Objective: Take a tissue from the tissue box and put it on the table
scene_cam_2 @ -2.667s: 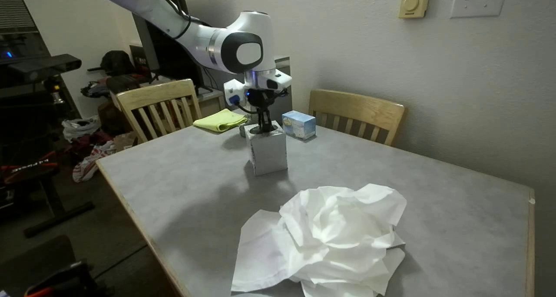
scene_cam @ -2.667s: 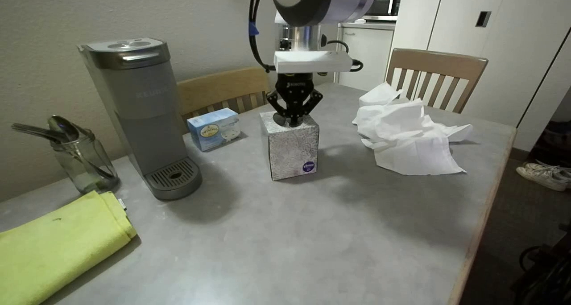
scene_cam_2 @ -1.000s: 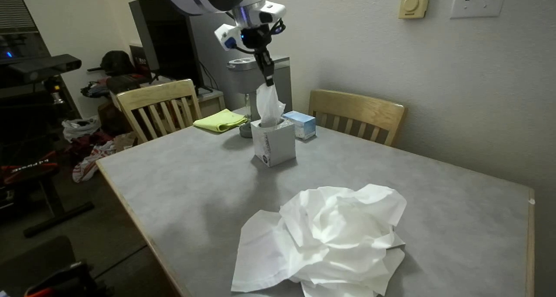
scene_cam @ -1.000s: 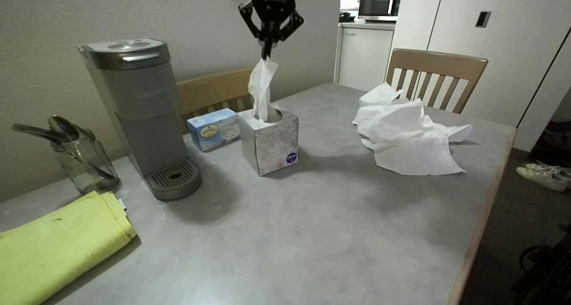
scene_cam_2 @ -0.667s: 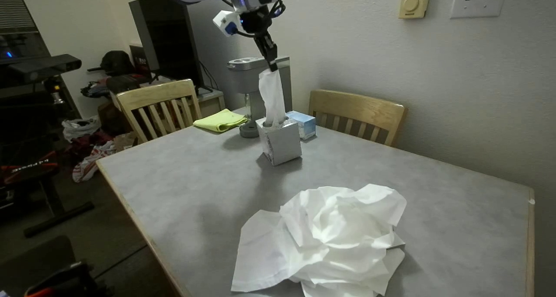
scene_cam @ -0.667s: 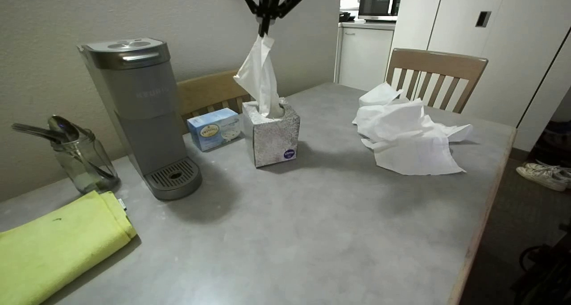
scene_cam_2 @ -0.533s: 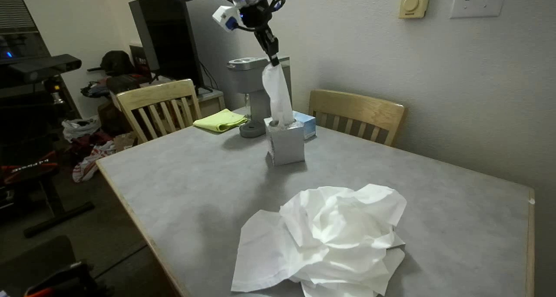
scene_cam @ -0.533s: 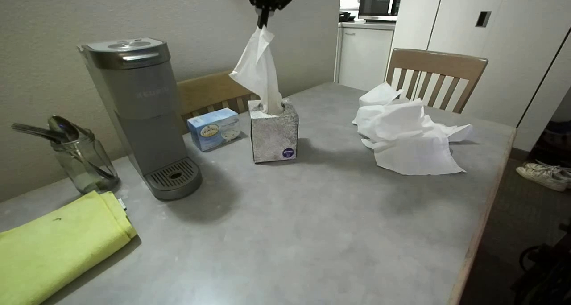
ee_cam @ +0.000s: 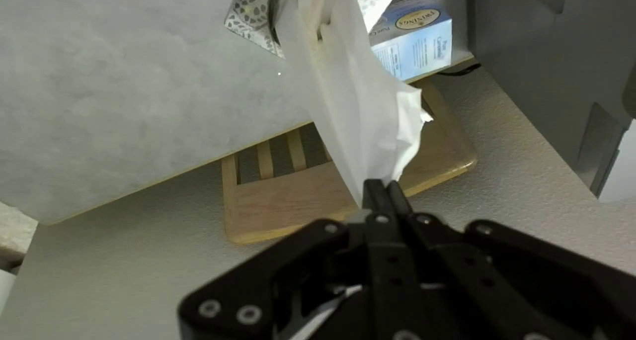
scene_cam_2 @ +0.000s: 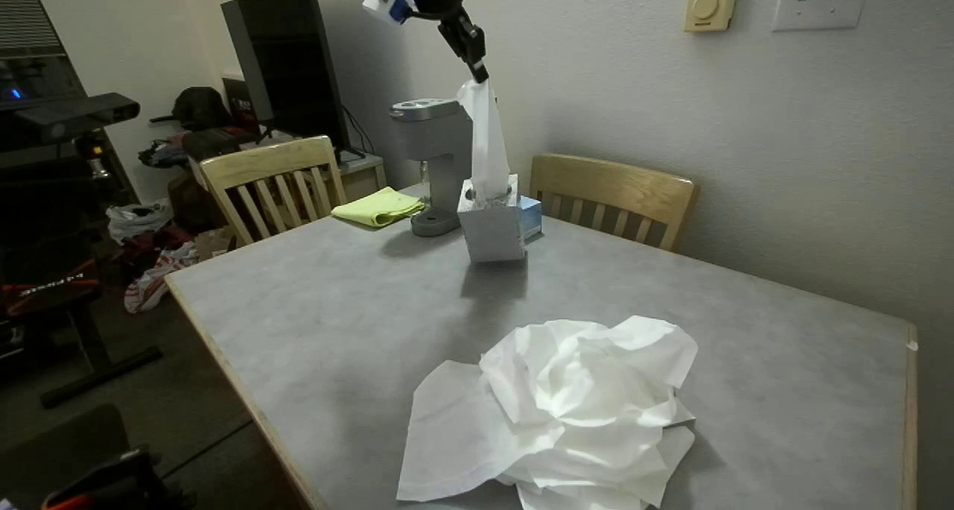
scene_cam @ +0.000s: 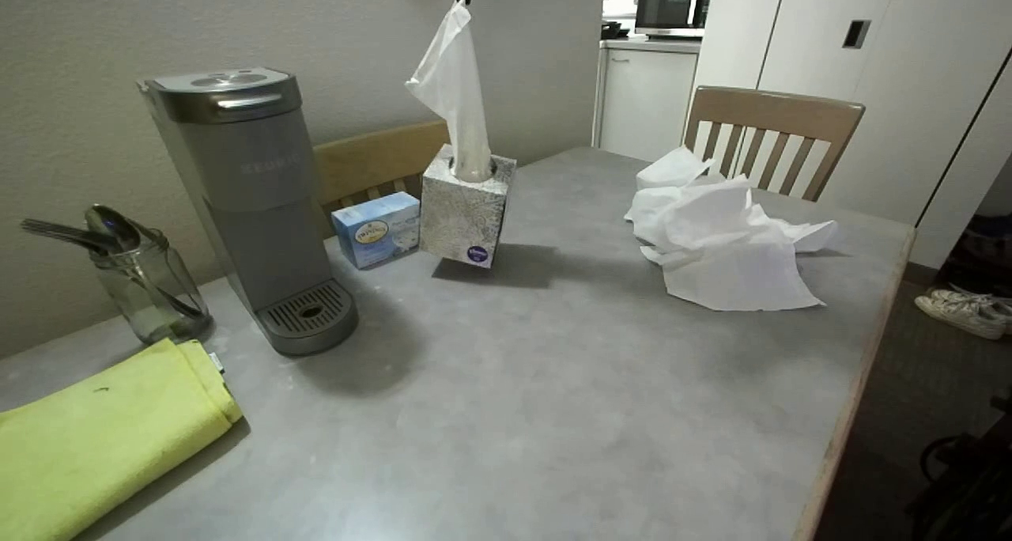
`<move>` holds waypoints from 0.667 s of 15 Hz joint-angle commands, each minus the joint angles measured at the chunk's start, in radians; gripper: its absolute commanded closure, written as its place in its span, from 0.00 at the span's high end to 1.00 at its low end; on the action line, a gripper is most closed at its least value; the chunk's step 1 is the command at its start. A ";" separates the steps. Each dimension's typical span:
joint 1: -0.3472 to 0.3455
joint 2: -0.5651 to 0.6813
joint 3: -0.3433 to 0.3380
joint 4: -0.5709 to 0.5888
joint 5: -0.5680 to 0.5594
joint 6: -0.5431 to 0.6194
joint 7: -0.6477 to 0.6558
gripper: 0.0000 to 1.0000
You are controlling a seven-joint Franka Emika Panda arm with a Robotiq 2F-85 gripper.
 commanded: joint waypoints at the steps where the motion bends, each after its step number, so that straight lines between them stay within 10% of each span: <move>1: 0.024 -0.060 -0.029 -0.056 -0.048 0.018 0.033 0.00; 10: 0.035 -0.186 -0.036 -0.147 -0.165 -0.019 0.193 0.00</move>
